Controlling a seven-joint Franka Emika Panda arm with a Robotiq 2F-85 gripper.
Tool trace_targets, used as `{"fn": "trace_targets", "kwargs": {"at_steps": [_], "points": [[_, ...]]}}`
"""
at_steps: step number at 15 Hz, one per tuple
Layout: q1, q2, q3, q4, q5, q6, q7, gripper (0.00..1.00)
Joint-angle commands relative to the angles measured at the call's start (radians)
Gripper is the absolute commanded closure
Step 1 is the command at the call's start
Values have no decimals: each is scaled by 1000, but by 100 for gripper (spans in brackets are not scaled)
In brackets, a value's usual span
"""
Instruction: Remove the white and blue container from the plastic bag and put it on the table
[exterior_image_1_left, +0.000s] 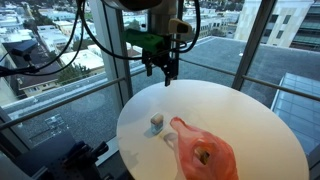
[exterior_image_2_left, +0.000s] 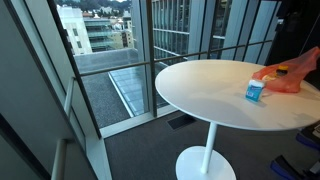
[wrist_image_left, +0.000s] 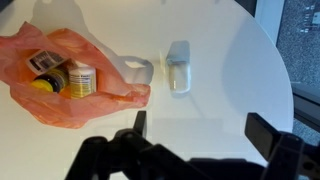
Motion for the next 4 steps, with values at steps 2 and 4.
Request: {"fn": "trace_targets", "kwargs": {"at_steps": [2,4], "points": [[-2,-8,-4,2,0,-3,-7,0],[-2,-8,-4,1,0,-3,-7,0]]}}
